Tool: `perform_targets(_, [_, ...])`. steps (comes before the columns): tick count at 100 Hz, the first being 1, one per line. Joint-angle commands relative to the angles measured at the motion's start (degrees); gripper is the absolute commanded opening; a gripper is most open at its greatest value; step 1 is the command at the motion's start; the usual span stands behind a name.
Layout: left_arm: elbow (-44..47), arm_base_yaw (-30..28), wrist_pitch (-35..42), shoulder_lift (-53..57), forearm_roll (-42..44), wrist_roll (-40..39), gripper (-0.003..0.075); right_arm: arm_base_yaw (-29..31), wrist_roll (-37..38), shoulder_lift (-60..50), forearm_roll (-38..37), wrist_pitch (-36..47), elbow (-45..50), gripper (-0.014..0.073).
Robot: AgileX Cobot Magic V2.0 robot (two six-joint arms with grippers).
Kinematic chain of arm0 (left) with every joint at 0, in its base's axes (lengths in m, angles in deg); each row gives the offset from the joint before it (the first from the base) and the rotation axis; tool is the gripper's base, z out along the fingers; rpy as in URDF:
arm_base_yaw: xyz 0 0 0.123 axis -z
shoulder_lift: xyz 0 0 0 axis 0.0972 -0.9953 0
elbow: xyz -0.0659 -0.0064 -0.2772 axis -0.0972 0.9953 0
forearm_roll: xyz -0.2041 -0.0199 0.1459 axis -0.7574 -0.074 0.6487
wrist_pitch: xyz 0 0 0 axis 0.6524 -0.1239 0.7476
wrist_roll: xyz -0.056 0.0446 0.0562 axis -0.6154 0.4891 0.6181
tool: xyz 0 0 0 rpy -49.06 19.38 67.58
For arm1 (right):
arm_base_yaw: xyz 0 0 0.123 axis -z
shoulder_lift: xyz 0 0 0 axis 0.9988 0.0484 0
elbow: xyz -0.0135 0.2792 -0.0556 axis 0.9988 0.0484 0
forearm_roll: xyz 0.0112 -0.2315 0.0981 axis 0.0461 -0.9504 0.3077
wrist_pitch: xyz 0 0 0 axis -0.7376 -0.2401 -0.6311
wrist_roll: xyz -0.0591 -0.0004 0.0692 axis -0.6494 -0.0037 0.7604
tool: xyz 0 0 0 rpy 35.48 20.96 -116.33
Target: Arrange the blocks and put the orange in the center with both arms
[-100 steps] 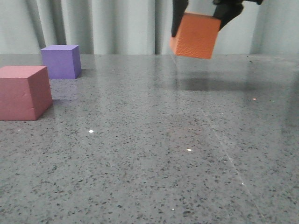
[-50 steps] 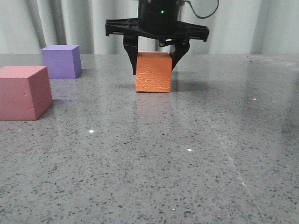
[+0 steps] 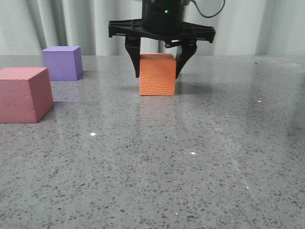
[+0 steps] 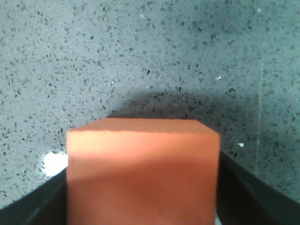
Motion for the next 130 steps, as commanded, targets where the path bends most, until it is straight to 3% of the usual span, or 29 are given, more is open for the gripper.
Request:
perform_targets(1, [3.20, -0.10, 4.48, 1.84, -0.02, -0.54, -0.0019, -0.14, 0.01, -3.24, -1.22, 0.86, -1.87, 0.0609])
perform_targets(37, [3.20, -0.10, 4.48, 1.84, -0.02, -0.54, -0.0019, -0.14, -2.00, -3.75, -1.45, -1.97, -7.35, 0.0602])
perform_targets(76, [3.20, -0.10, 4.48, 1.84, -0.02, -0.54, -0.0019, 0.22, -16.76, -7.04, -5.72, -2.83, -21.46, 0.0602])
perform_targets(103, [3.20, -0.10, 4.48, 1.84, -0.02, -0.54, -0.0019, 2.22, -21.34, -14.45, -9.97, -4.74, -19.00, 0.0602])
perform_targets(130, [3.20, -0.10, 4.48, 1.84, -0.02, -0.54, -0.0019, 6.84, -23.44, -25.66, -10.08, -1.64, -4.95, 0.0602])
